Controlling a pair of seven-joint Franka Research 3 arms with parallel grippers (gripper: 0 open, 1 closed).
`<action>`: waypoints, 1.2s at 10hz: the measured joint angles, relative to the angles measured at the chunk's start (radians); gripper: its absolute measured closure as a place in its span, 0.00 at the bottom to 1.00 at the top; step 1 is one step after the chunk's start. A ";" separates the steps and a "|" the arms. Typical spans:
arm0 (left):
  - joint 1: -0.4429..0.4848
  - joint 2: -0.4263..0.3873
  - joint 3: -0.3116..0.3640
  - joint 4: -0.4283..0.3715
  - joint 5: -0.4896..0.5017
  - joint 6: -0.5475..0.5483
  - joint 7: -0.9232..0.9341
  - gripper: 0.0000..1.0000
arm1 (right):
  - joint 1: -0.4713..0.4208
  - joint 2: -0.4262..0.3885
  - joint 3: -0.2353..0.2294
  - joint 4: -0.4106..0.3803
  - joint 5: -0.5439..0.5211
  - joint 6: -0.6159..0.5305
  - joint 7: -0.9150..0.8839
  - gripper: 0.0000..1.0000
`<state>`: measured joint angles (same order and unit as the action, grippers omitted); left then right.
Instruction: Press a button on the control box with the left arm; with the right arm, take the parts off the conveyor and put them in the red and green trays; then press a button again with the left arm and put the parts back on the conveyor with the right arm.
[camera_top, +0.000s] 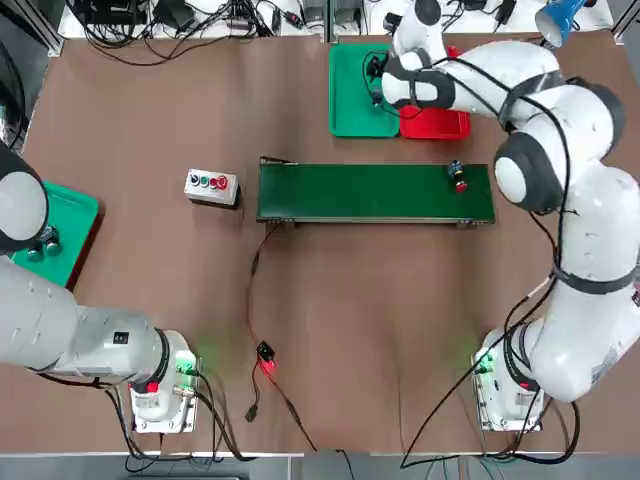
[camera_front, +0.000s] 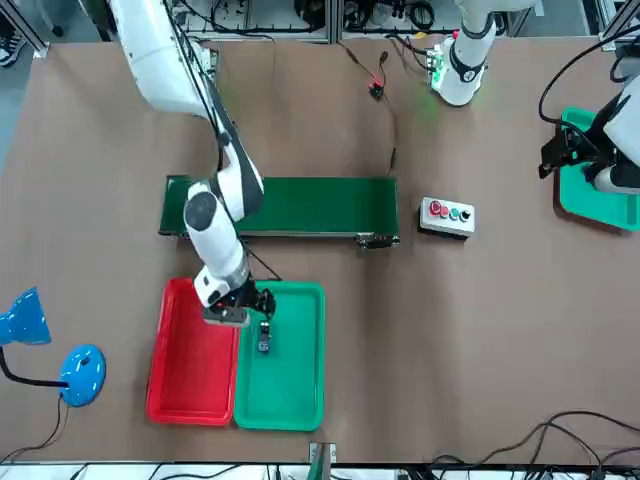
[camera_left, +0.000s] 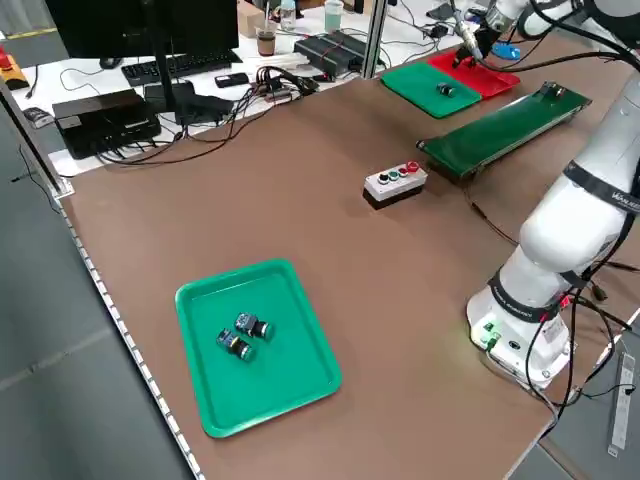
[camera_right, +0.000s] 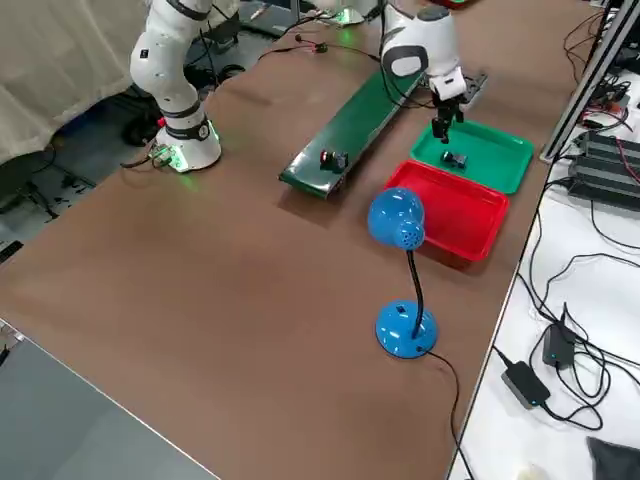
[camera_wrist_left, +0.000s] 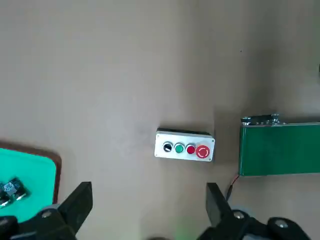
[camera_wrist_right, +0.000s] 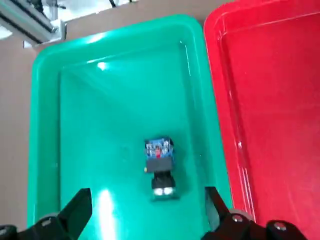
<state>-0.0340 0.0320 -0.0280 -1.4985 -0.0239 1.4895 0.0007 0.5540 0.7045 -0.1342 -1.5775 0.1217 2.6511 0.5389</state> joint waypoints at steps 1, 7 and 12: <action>0.000 0.000 0.000 0.000 0.000 0.000 0.000 0.00 | -0.004 0.033 -0.002 0.036 0.000 -0.001 0.004 0.00; -0.001 0.000 -0.001 0.000 0.000 0.000 0.000 0.00 | 0.001 0.167 -0.001 0.134 0.000 0.055 0.042 0.00; -0.001 0.001 -0.001 0.000 0.000 0.000 0.000 0.00 | 0.015 0.204 0.000 0.134 -0.015 0.108 0.043 0.03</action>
<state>-0.0346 0.0327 -0.0287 -1.4985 -0.0239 1.4895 0.0007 0.5690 0.9083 -0.1345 -1.4437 0.1071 2.7594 0.5816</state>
